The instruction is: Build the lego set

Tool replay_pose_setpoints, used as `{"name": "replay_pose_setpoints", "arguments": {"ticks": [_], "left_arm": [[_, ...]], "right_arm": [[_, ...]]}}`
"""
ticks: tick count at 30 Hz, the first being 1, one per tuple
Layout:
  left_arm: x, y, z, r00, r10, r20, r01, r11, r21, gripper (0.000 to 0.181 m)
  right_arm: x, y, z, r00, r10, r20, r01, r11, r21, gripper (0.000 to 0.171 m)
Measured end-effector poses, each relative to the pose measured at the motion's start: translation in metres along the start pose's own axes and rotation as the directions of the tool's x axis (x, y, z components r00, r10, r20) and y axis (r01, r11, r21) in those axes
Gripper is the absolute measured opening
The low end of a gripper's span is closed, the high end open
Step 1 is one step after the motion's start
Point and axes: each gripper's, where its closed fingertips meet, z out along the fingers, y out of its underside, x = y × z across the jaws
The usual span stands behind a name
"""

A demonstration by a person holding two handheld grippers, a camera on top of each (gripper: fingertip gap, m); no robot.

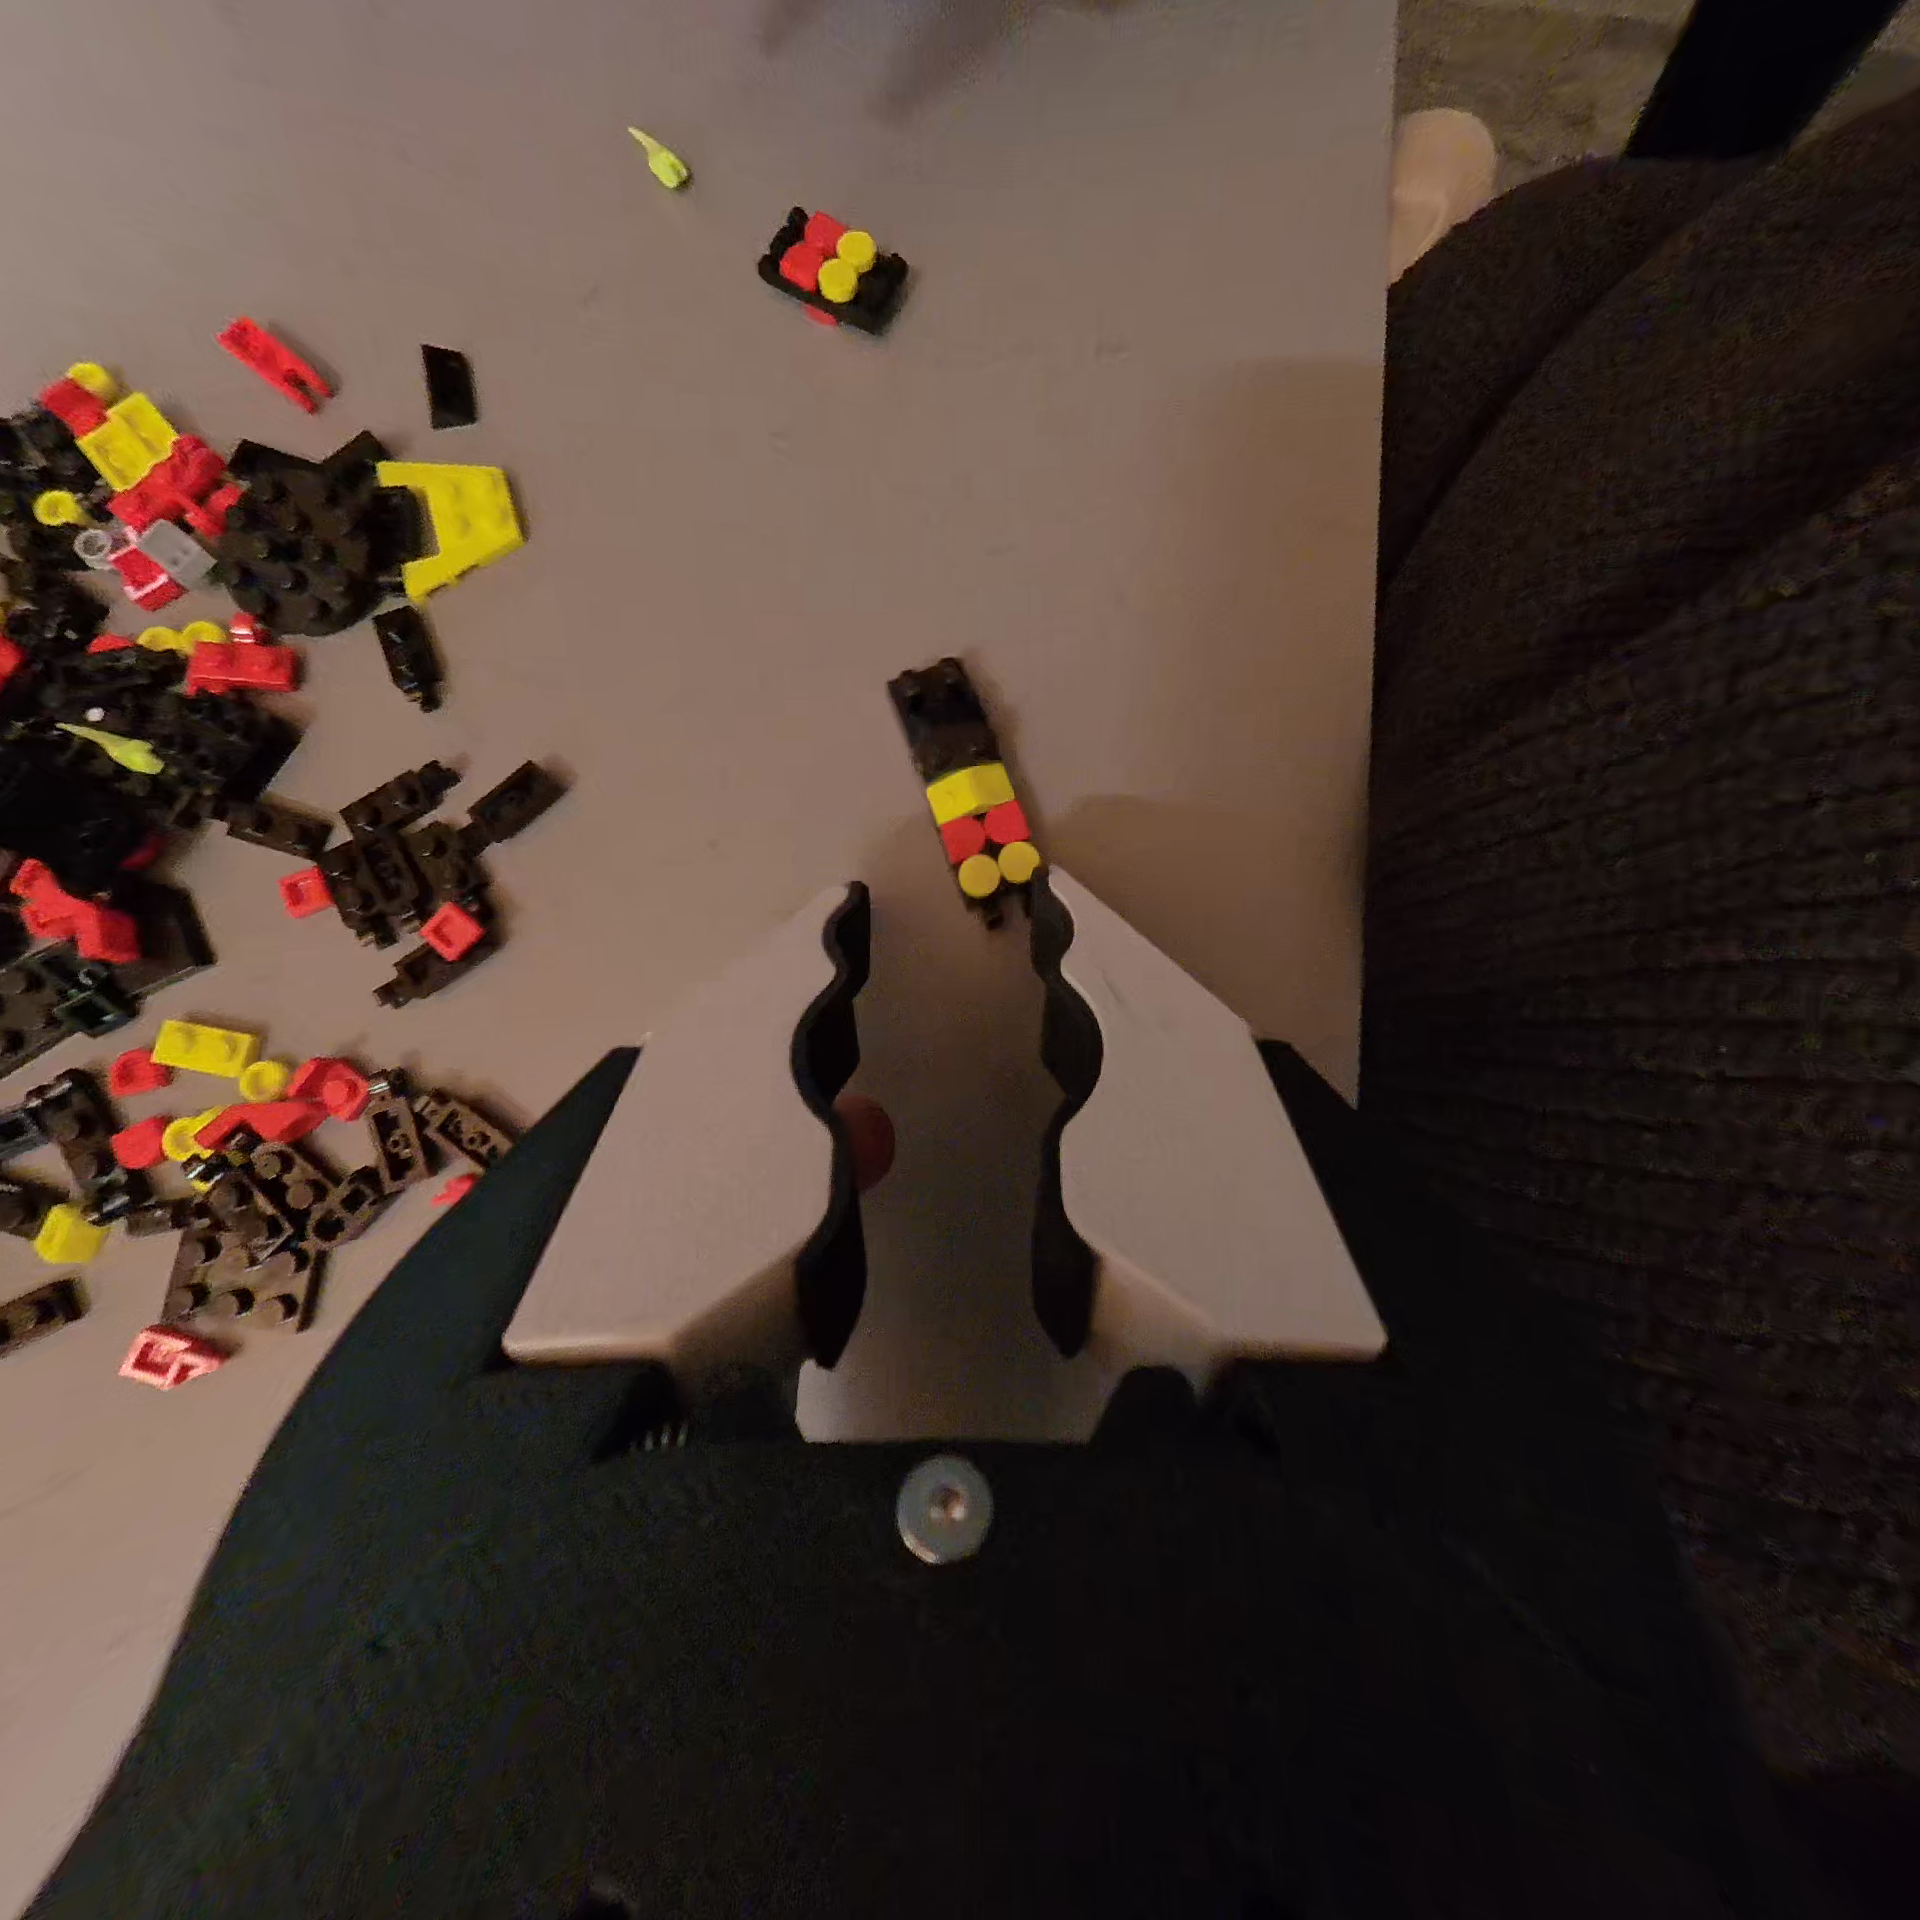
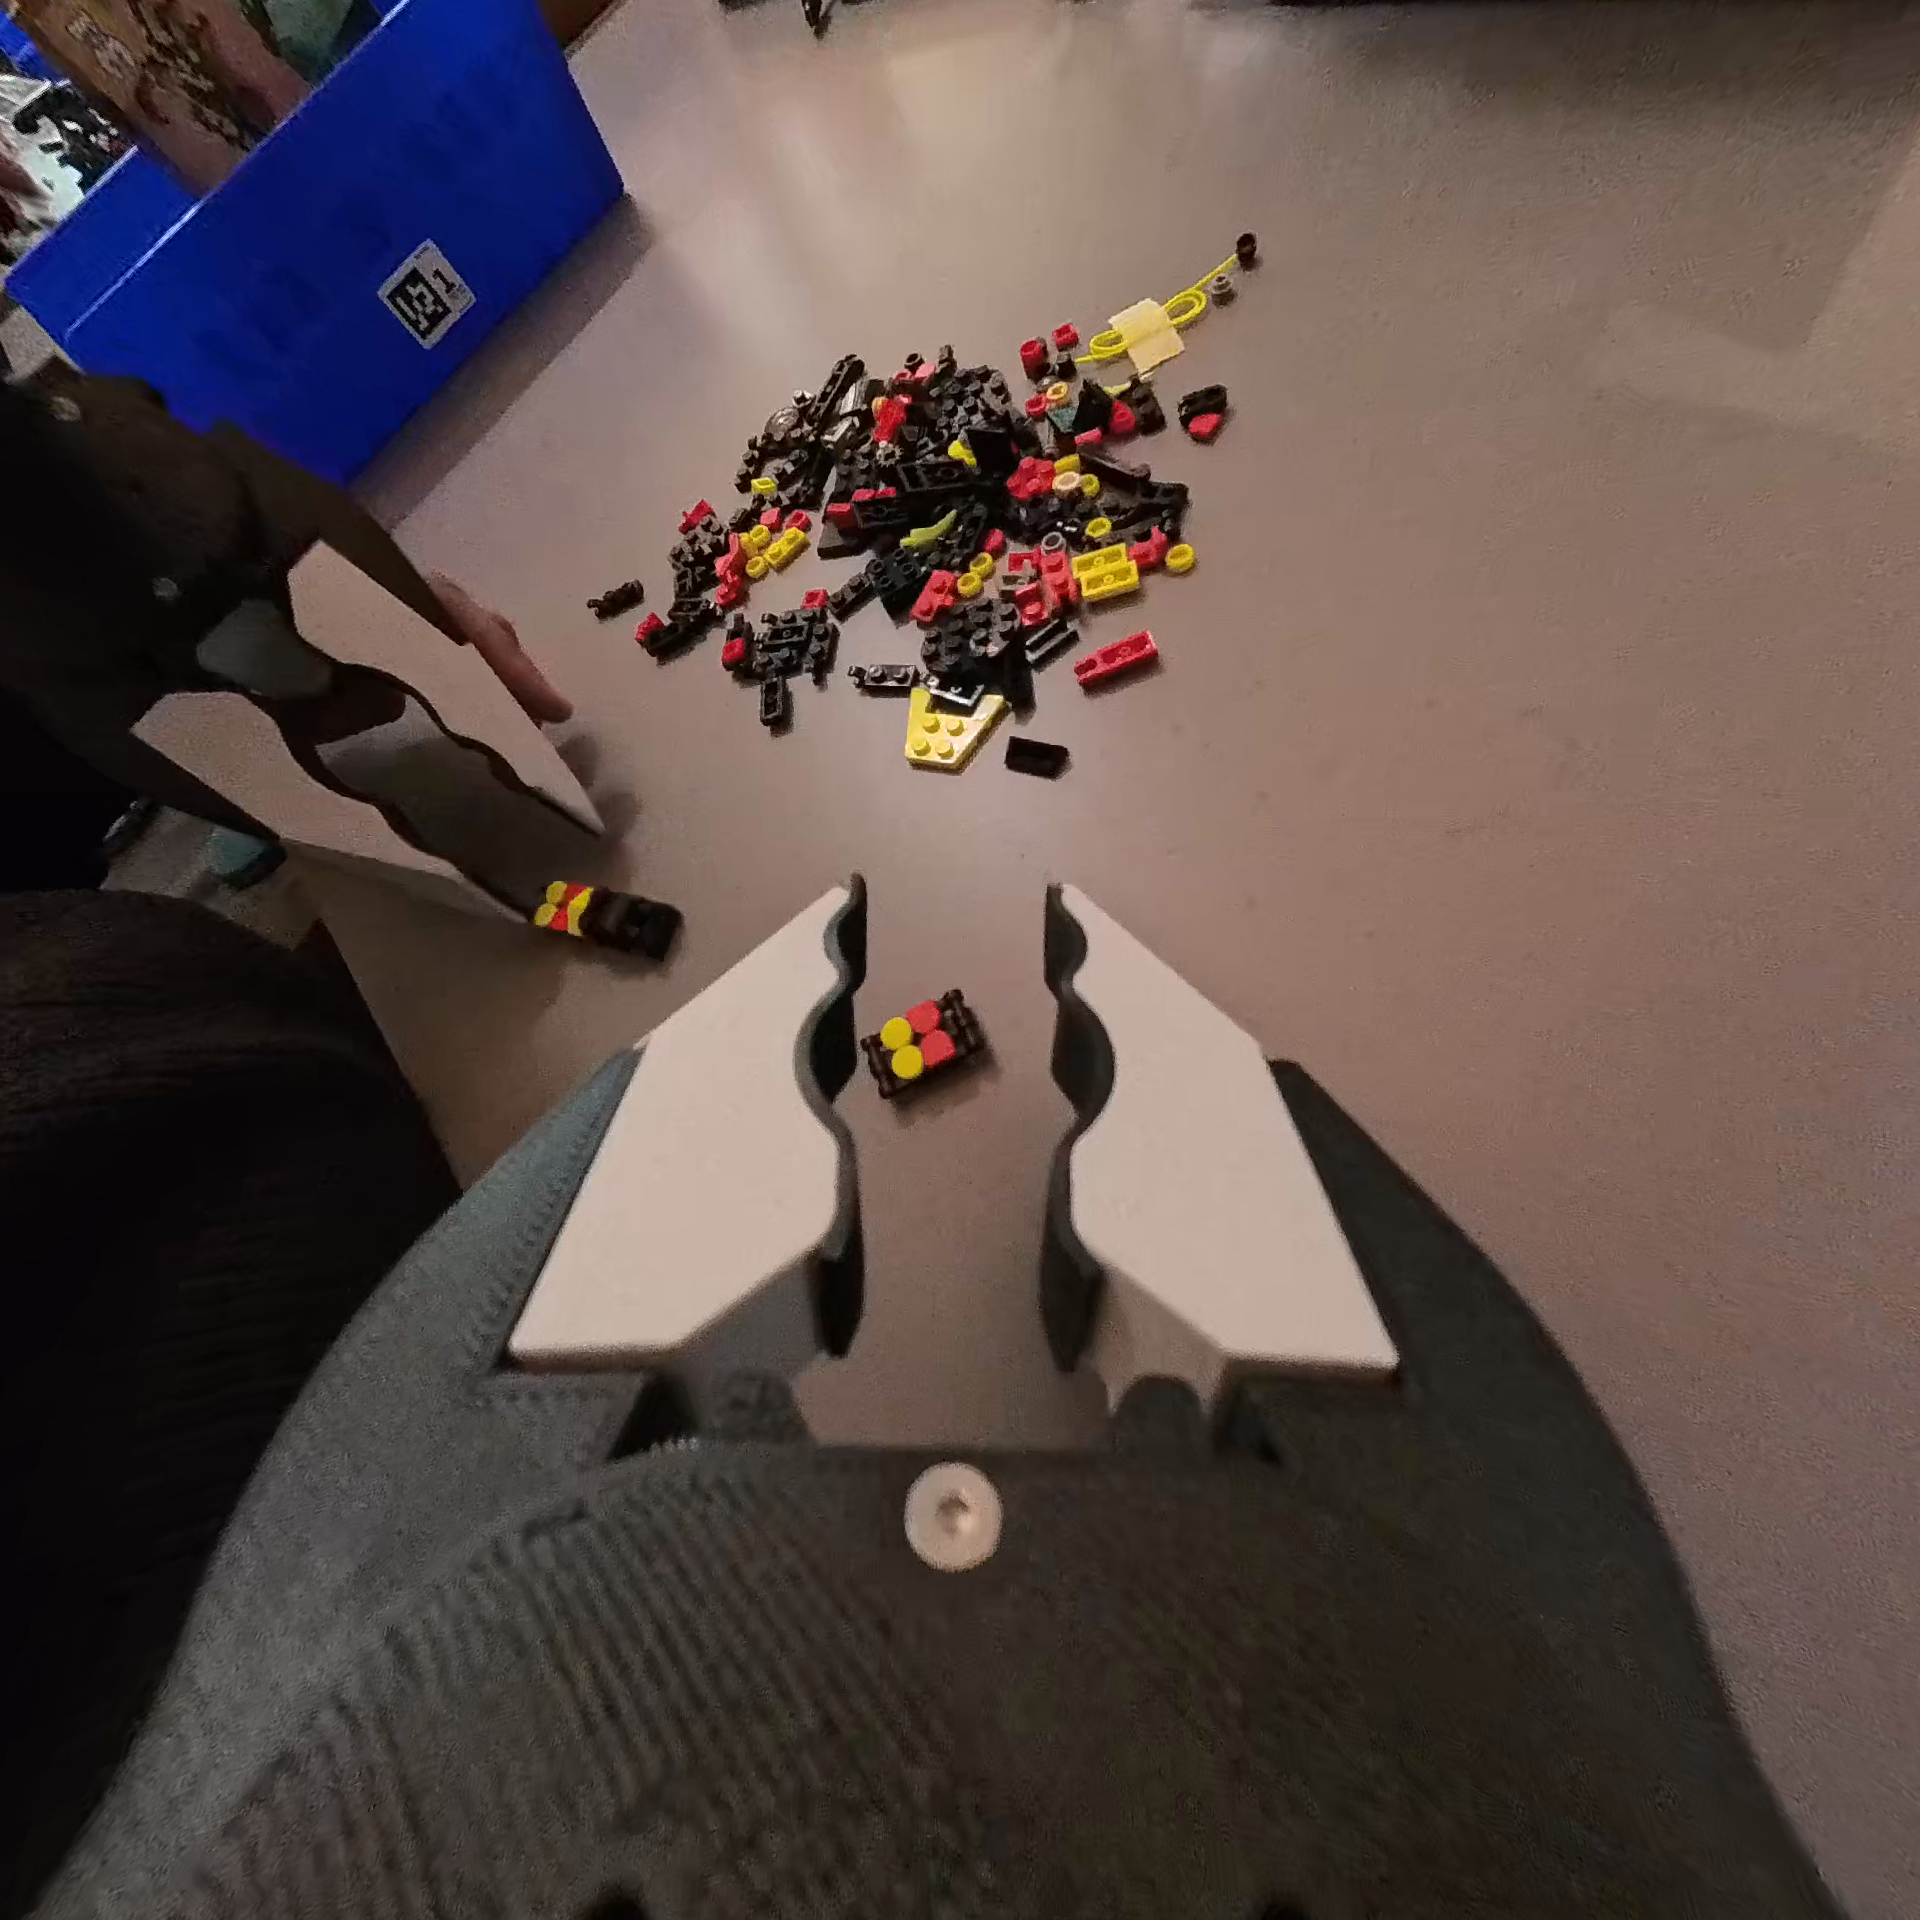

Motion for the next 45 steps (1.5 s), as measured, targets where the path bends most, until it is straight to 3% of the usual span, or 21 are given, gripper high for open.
{"name": "replay_pose_setpoints", "arguments": {"ticks": [8, 15, 19, 22, 27, 33, 36, 40, 45], "left_arm": [[0.036, -0.009, 0.006, 0.985, 0.026, -0.172, -0.017, 0.998, 0.052, 0.028], [0.010, -0.023, -0.003, 0.998, 0.001, -0.070, 0.010, 0.989, 0.151, 0.025], [-0.002, -0.031, -0.003, 0.998, 0.048, 0.036, -0.055, 0.976, 0.212, 0.025], [-0.009, -0.035, 0.003, 0.993, 0.025, 0.115, -0.048, 0.977, 0.208, 0.028], [0.003, -0.035, 0.016, 0.998, -0.006, 0.058, -0.005, 0.984, 0.178, 0.039], [-0.025, -0.026, 0.011, 0.979, -0.019, 0.203, -0.008, 0.991, 0.134, 0.035], [-0.052, -0.029, -0.006, 0.949, -0.082, 0.306, 0.025, 0.982, 0.185, 0.028], [-0.061, -0.033, -0.017, 0.952, -0.156, 0.263, 0.082, 0.959, 0.272, 0.028], [-0.026, -0.042, -0.011, 0.987, 0.009, 0.159, -0.055, 0.957, 0.286, 0.040]], "right_arm": [[-0.001, 0.003, 0.002, 1.000, 0.004, 0.015, -0.004, 1.000, -0.018, 0.034], [-0.003, 0.005, 0.003, 1.000, -0.010, 0.017, 0.011, 0.999, -0.031, 0.033], [-0.005, 0.007, 0.006, 0.999, -0.027, 0.018, 0.027, 0.999, -0.043, 0.033], [-0.005, 0.011, 0.009, 0.999, -0.039, 0.016, 0.040, 0.998, -0.058, 0.033], [-0.005, 0.014, 0.011, 0.998, -0.055, 0.009, 0.055, 0.996, -0.071, 0.033], [-0.006, 0.017, 0.012, 0.998, -0.067, 0.006, 0.067, 0.994, -0.082, 0.033], [-0.006, 0.016, 0.012, 0.997, -0.077, 0.000, 0.077, 0.994, -0.077, 0.033], [-0.006, 0.017, 0.013, 0.997, -0.075, 0.001, 0.075, 0.994, -0.083, 0.033], [-0.004, 0.002, 0.005, 0.986, -0.161, -0.035, 0.160, 0.987, -0.022, 0.024]]}}
